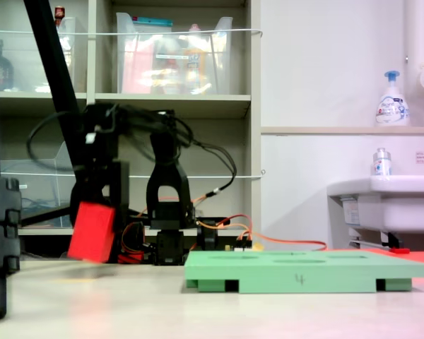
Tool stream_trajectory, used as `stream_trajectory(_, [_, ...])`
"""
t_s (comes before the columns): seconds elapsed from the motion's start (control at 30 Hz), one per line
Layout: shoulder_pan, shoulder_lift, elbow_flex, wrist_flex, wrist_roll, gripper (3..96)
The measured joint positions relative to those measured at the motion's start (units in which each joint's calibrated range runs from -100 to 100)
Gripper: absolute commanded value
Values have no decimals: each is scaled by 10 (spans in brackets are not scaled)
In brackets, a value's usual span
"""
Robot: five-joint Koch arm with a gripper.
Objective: Put the square block into the corresponding hole
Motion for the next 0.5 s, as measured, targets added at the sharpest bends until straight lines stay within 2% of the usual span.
stream_trajectory(0.13, [47,-107,3,-6,51,167])
stream_trajectory(0.27, [126,-127,48,-9,118,168])
stream_trajectory(0.4, [204,-103,91,-15,200,168])
stream_trajectory(0.5, [251,-11,186,-20,247,168])
